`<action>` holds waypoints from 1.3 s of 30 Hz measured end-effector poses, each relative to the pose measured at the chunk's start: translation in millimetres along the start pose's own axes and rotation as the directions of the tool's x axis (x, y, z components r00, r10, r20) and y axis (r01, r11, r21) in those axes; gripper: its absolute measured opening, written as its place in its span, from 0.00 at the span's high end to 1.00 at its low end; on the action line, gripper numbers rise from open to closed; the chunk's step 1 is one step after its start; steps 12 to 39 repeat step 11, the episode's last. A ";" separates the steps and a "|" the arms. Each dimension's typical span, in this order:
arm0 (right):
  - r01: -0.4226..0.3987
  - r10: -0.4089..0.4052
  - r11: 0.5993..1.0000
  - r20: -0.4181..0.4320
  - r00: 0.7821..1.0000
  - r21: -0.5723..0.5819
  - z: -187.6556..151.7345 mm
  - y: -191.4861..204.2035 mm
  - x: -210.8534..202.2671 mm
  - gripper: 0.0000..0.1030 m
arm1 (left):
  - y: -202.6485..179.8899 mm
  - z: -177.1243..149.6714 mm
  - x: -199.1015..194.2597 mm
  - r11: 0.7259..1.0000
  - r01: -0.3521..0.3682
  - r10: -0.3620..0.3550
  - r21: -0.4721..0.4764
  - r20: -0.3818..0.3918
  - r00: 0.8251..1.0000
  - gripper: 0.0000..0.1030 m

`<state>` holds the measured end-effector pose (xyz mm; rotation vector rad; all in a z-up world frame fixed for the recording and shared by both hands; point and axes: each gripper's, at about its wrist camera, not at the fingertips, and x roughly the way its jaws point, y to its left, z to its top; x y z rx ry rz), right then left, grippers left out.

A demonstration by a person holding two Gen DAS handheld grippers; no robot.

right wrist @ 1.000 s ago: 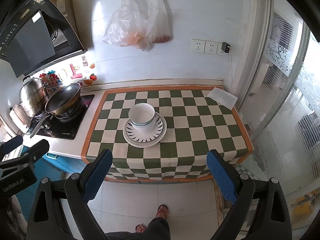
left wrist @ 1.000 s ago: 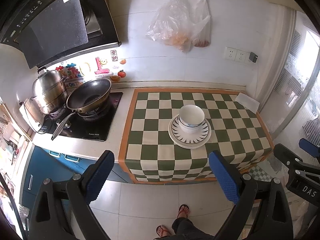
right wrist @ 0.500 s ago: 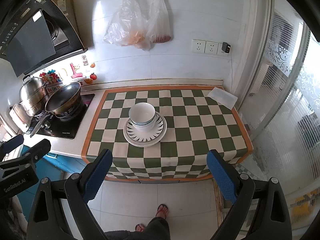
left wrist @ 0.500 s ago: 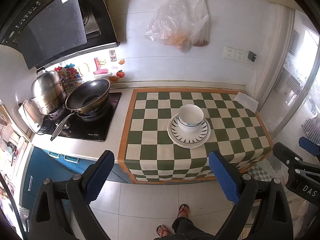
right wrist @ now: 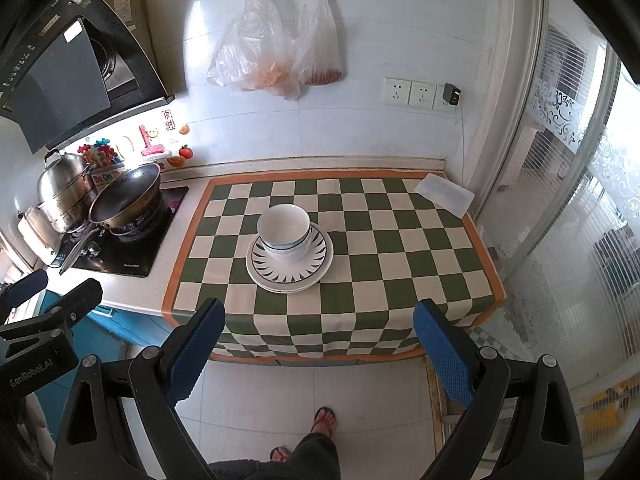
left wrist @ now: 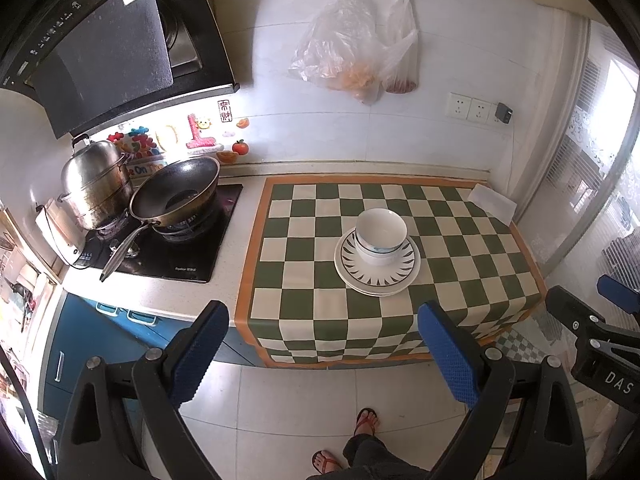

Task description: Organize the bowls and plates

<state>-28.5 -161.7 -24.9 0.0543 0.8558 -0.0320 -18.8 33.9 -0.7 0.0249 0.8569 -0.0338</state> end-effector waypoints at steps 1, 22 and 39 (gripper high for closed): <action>0.001 -0.001 1.000 0.001 1.000 -0.002 0.1 0.1 0.4 0.05 | 0.0 0.0 0.0 1.000 0.000 0.000 0.000 0.000 1.000 0.06; 0.000 0.000 1.000 0.002 1.000 -0.001 -0.7 -1.5 0.3 0.05 | -0.3 3.3 1.1 1.000 0.006 -0.006 0.014 0.003 1.000 0.06; 0.000 0.000 1.000 0.002 1.000 -0.001 -0.7 -1.5 0.3 0.05 | -0.3 3.3 1.1 1.000 0.006 -0.006 0.014 0.003 1.000 0.06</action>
